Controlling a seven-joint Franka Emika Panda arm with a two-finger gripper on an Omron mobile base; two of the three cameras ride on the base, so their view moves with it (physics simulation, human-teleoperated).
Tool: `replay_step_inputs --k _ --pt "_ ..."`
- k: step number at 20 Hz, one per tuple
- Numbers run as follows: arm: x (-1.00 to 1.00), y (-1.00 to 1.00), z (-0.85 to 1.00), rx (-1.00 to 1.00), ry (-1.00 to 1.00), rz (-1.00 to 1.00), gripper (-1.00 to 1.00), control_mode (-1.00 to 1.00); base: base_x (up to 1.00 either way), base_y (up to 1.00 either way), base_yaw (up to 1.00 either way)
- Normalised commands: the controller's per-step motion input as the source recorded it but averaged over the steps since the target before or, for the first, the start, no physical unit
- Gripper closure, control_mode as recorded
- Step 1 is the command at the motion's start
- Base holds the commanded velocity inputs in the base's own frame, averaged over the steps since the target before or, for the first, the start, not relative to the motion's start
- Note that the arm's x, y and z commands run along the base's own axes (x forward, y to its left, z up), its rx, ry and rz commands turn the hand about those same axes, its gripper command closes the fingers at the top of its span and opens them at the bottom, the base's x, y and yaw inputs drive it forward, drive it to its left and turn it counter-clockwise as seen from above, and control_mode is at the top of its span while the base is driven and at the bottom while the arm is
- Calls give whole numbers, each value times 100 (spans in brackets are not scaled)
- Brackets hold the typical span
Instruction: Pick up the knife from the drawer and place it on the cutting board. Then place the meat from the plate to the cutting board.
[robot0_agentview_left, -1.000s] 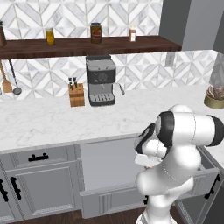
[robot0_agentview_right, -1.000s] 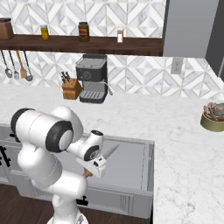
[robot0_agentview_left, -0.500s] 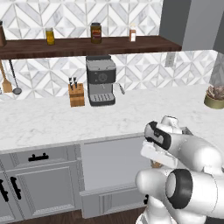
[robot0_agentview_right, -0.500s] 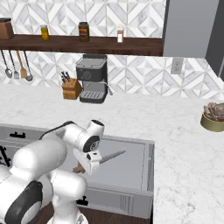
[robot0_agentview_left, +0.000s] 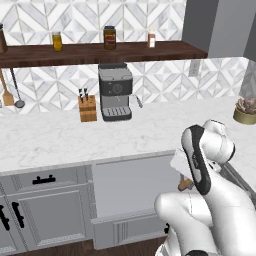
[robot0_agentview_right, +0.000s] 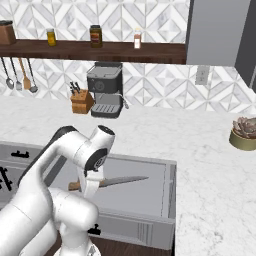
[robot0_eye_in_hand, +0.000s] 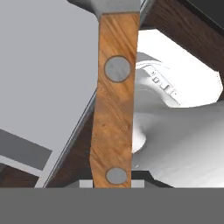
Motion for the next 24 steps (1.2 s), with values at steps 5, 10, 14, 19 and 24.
replay_step_inputs --k 5,10,14,19,24 --pt "-53 17 96 0 0 -18 100 -100 0 0 0" --pt "-29 26 81 -4 -1 -16 100 -100 0 0 0" --pt "0 6 37 -2 0 -2 100 -100 0 0 0" --pt "0 0 1 0 -1 6 100 -100 0 0 0" --pt "7 0 -4 0 0 3 100 -100 0 0 0"
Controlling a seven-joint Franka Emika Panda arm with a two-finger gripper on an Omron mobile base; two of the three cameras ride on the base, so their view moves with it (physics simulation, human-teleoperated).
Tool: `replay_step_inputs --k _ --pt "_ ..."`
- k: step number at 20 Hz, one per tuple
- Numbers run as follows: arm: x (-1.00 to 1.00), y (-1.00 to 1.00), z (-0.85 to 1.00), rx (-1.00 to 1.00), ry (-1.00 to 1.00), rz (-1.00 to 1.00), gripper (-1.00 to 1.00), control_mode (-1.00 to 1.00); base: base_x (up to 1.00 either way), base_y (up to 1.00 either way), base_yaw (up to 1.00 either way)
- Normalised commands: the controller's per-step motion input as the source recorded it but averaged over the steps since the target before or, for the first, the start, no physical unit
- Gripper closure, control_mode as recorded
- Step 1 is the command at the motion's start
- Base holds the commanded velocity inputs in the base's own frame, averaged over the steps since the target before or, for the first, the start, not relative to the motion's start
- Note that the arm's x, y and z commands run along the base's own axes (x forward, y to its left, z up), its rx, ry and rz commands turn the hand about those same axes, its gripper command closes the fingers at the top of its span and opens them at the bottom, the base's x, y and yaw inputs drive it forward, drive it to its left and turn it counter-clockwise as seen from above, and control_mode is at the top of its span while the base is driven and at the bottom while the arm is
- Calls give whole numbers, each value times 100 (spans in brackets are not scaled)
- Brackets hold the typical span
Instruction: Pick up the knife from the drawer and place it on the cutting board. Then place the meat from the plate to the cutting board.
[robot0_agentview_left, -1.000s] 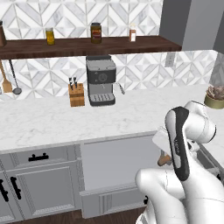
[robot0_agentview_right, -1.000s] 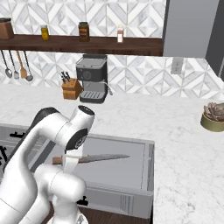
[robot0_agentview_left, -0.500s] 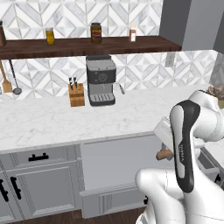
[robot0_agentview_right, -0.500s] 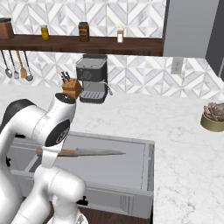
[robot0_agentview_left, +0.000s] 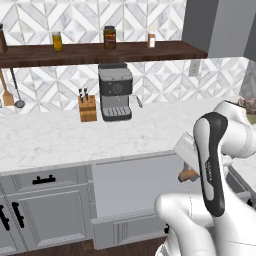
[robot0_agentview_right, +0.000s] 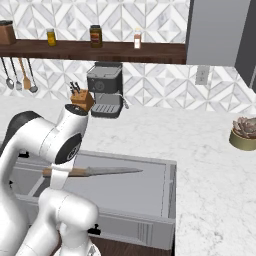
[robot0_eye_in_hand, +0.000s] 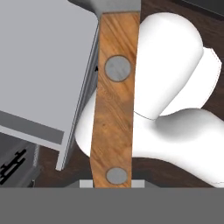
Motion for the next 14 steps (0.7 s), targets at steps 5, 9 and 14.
replay_step_inputs --k 5,9,14 --pt "-9 2 0 -1 -2 0 100 100 -52 30 4" --pt "0 0 0 0 0 0 100 100 -88 98 15" --pt "0 0 0 0 0 0 100 100 -59 100 23"
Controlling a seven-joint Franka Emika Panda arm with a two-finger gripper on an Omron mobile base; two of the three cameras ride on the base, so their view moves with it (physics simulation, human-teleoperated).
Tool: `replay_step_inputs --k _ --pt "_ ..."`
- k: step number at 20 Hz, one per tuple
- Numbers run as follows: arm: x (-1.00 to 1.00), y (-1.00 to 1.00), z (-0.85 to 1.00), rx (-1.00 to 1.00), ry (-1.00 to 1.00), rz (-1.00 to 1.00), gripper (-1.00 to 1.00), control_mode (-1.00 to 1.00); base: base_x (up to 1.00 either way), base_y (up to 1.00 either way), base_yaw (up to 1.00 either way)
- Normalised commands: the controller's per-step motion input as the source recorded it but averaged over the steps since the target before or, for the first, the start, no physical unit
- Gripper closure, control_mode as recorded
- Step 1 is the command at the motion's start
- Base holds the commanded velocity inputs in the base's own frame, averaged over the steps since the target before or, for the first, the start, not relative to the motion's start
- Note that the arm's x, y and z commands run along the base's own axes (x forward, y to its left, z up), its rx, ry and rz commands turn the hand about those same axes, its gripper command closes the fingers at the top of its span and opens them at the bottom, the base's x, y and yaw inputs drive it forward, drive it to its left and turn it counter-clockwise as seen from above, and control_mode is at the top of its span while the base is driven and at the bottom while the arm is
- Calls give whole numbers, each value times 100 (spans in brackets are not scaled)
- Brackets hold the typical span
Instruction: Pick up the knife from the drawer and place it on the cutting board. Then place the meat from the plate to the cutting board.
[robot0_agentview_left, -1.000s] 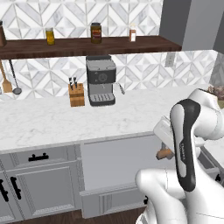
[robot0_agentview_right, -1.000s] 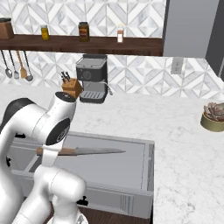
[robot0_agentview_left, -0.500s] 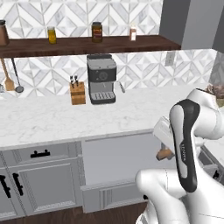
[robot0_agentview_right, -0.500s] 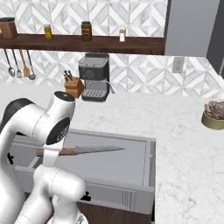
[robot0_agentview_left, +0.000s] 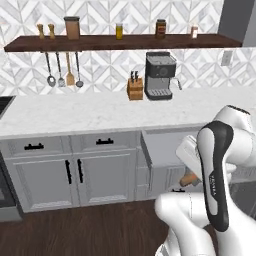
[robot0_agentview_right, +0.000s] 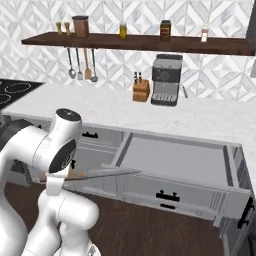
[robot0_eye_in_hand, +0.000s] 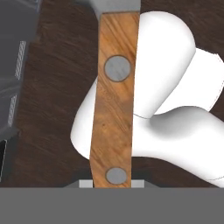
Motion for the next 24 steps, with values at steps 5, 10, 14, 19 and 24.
replay_step_inputs --k 5,10,14,19,24 --pt "0 0 0 0 0 0 100 100 -31 100 29" --pt "0 0 0 0 0 0 100 100 -10 100 27" --pt "0 0 0 0 0 0 100 100 0 100 25" --pt "0 0 0 0 0 0 100 100 0 100 28" --pt "0 0 0 0 0 0 100 100 0 100 27"
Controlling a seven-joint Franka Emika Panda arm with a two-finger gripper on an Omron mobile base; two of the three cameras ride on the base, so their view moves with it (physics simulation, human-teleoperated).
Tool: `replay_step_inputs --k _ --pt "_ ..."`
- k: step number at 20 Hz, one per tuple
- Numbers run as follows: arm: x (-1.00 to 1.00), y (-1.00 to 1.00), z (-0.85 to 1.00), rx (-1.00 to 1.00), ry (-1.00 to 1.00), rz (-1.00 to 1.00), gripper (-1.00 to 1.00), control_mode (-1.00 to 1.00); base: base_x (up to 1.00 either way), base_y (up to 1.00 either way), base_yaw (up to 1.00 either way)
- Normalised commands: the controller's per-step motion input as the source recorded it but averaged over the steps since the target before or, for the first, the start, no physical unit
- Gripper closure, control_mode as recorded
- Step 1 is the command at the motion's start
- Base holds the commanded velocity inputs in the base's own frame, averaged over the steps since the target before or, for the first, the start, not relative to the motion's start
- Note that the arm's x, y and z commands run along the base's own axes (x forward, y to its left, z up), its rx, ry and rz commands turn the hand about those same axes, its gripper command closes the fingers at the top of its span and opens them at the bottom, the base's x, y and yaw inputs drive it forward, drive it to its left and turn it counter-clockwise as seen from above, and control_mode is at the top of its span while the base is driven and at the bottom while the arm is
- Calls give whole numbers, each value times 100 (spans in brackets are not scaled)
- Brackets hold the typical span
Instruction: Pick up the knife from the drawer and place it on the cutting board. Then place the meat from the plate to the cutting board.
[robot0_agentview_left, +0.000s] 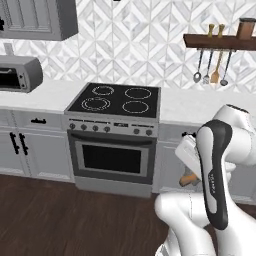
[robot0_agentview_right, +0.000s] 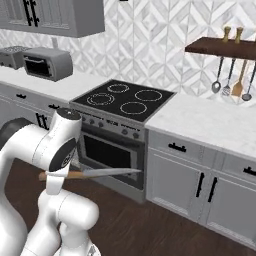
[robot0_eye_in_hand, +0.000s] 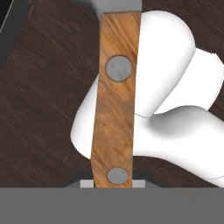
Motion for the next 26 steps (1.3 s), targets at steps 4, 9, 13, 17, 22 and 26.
replay_step_inputs --k 4,9,13,17,22,26 --pt "0 0 0 0 0 0 100 100 -2 91 18" --pt "0 0 0 0 0 0 100 100 -11 62 0" --pt "0 0 0 0 0 0 100 100 -30 0 -47" --pt "0 0 0 0 0 0 100 100 -26 -8 -77" --pt "0 0 0 0 0 0 100 100 -14 -15 -87" --pt "0 0 0 0 0 0 100 100 -2 -13 -90"
